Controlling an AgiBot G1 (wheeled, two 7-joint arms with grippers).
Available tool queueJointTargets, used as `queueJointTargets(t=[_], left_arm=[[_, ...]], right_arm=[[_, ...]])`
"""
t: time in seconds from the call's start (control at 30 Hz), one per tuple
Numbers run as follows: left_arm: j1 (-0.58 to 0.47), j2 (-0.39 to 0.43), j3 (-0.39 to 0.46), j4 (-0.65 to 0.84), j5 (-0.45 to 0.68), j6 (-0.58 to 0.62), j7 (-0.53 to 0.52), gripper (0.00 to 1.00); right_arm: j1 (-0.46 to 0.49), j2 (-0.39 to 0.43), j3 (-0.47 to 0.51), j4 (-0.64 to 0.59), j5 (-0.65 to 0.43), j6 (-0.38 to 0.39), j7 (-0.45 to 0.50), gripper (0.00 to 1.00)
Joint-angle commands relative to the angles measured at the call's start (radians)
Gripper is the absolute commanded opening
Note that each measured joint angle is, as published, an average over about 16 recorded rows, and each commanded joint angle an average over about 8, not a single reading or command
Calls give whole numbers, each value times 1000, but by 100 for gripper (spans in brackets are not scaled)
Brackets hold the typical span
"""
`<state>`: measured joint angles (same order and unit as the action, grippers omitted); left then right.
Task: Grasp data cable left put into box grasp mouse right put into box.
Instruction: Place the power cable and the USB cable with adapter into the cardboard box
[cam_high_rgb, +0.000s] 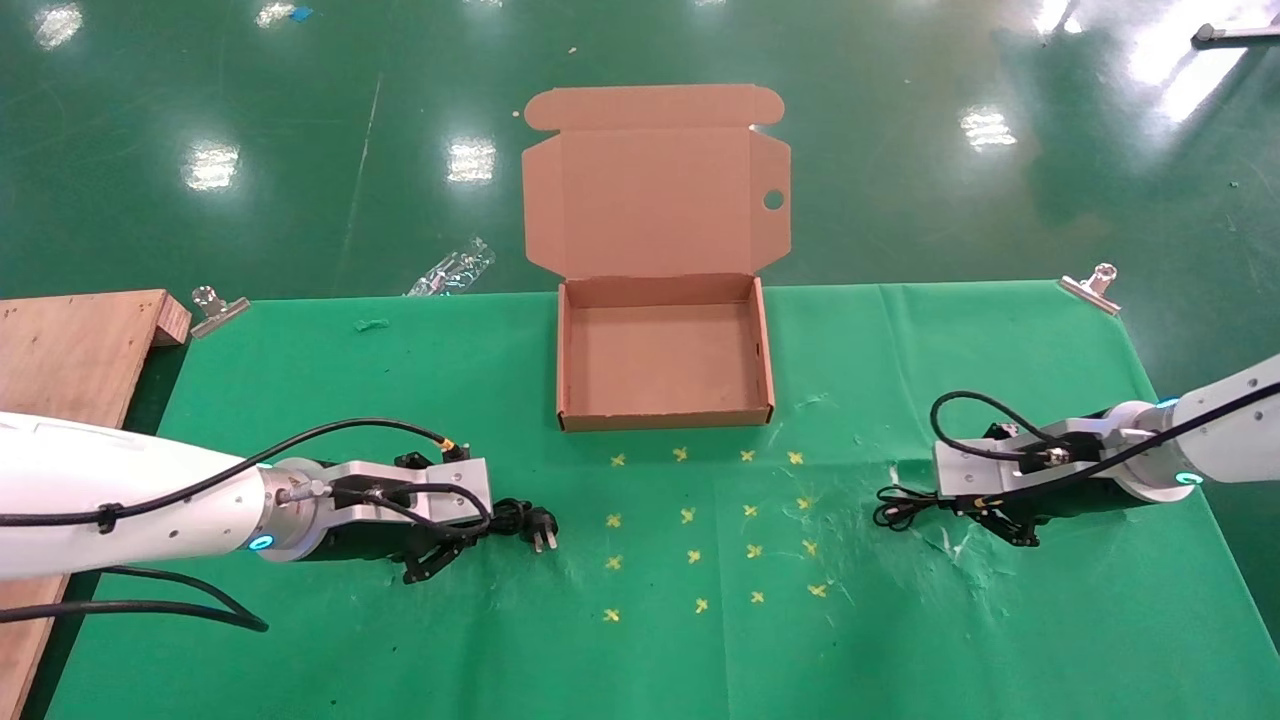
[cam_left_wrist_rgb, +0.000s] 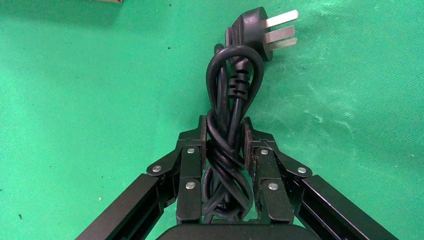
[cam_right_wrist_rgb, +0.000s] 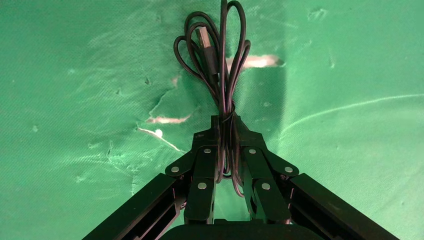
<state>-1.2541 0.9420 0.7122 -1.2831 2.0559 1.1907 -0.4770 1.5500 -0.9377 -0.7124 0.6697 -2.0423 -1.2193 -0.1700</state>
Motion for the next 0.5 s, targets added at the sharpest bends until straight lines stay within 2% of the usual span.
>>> queueJointTargets(t=[0.03,0.2,0.3,0.4,0.5], left_arm=[[2,-1,0,-1,0,-2,-1,0],[-70,-13,-31,-15,-76,48,23,0],[-123,9,-51,-8,-124,62,33,0],[-167,70,-59,22,-138,35,41,0],[-195,170,-45,89,-96,-33,48,0]], right_arm=[[13,12,2,3,-5,3,3,0],[81,54,5,89,-56,0,65,0],[102,70,9,153,-76,3,98,0],[112,76,14,209,-88,12,132,0],[118,73,18,261,-97,15,163,0]])
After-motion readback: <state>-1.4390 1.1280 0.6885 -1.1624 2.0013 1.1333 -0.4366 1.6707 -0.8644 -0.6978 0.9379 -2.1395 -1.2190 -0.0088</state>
